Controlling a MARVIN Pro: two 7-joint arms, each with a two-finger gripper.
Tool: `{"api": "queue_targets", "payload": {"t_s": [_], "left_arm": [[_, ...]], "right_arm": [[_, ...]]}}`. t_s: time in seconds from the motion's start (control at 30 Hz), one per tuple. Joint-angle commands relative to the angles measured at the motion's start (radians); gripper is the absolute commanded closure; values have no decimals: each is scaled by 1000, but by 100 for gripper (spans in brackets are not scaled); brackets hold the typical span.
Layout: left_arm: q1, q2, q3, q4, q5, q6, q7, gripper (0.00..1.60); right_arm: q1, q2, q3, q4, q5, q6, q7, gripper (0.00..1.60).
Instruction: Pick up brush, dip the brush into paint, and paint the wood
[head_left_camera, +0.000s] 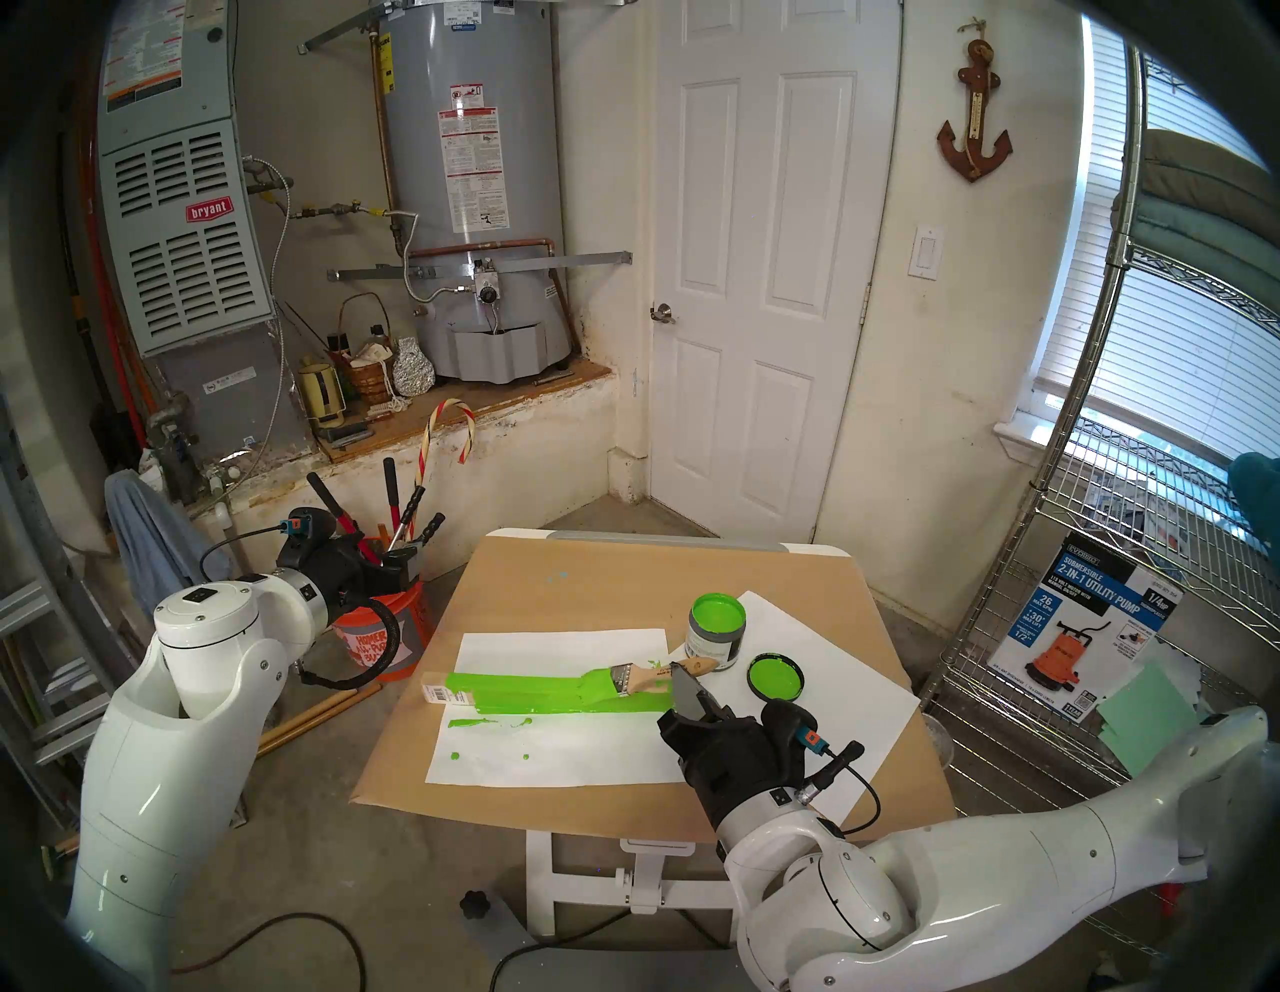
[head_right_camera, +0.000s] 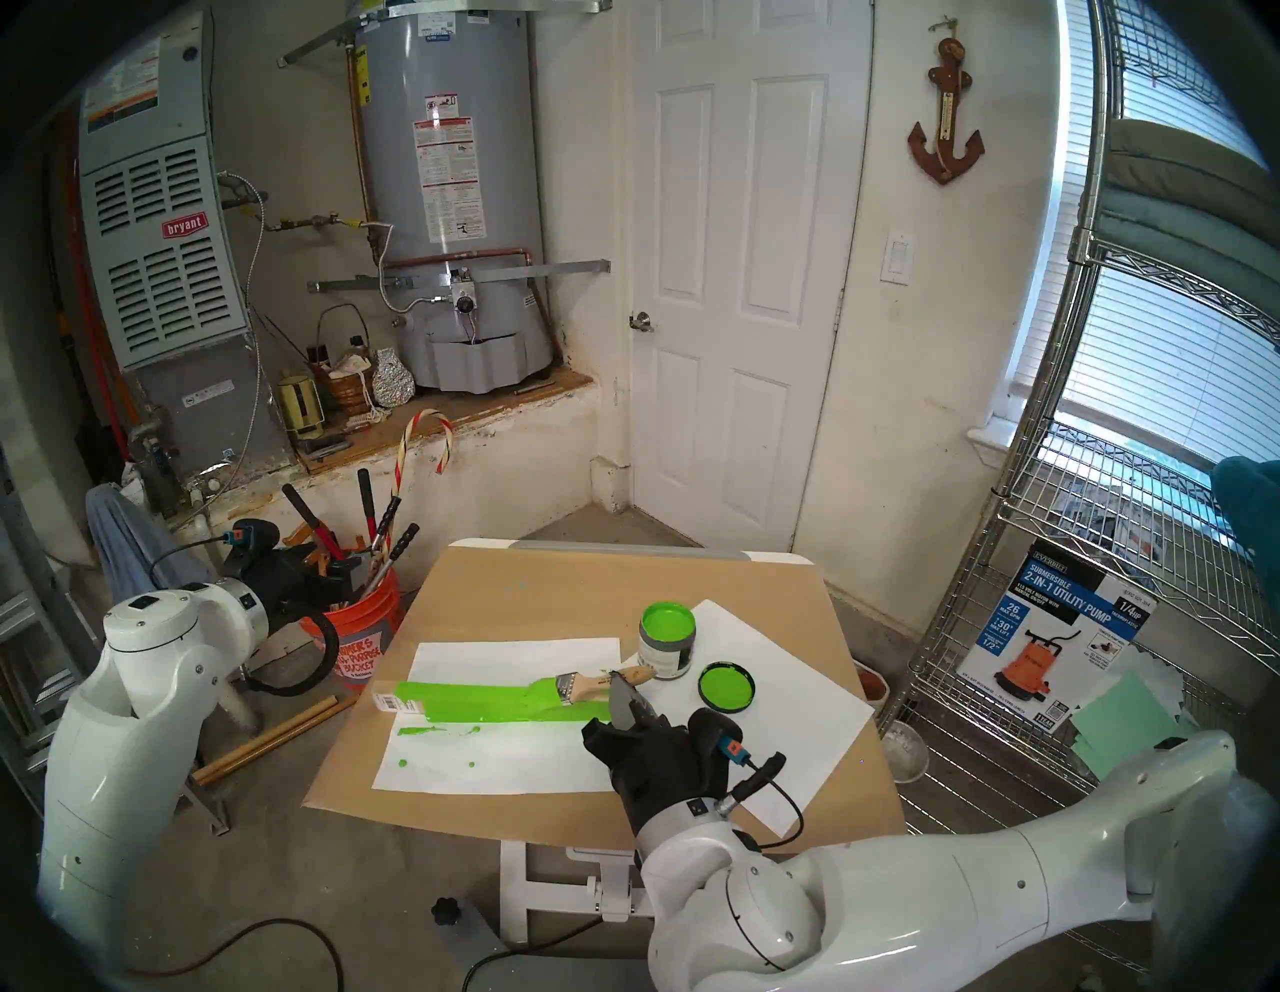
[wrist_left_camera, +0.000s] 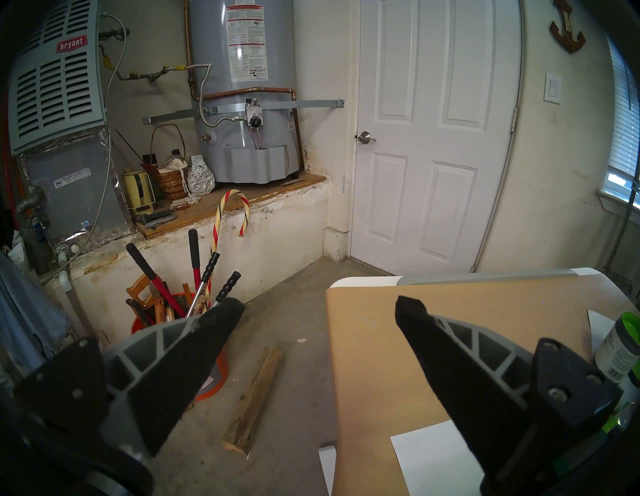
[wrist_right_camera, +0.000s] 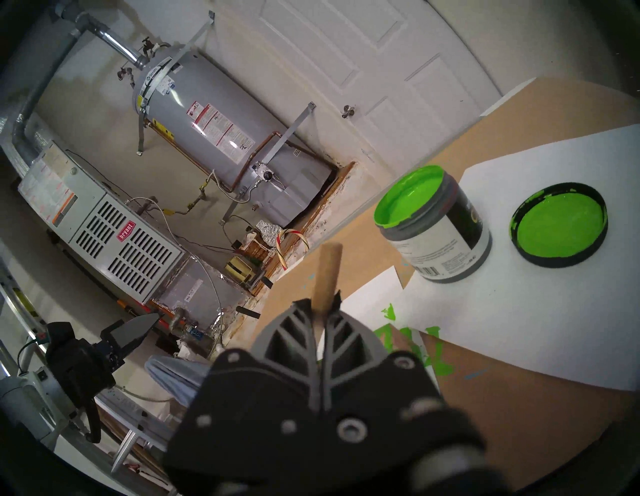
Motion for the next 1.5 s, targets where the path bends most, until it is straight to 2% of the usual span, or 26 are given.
{"api": "queue_targets", "payload": {"t_s": [0.0, 0.1, 0.4, 0.87, 1.47], "left_arm": [[-6, 2, -12, -18, 2, -9, 2, 0], [-6, 2, -12, -18, 2, -9, 2, 0], [-6, 2, -12, -18, 2, -10, 2, 0], [-6, 2, -12, -18, 2, -9, 2, 0], [-6, 2, -12, -18, 2, -10, 2, 0]], "right_arm": [[-11, 41, 23, -24, -12, 0, -72, 160], [-18, 47, 33, -14, 16, 0, -61, 160], [-34, 51, 52, -5, 36, 0, -44, 160], [-58, 152, 59, -42, 29, 0, -13, 160], [-76, 226, 76, -72, 25, 0, 11, 160]]}}
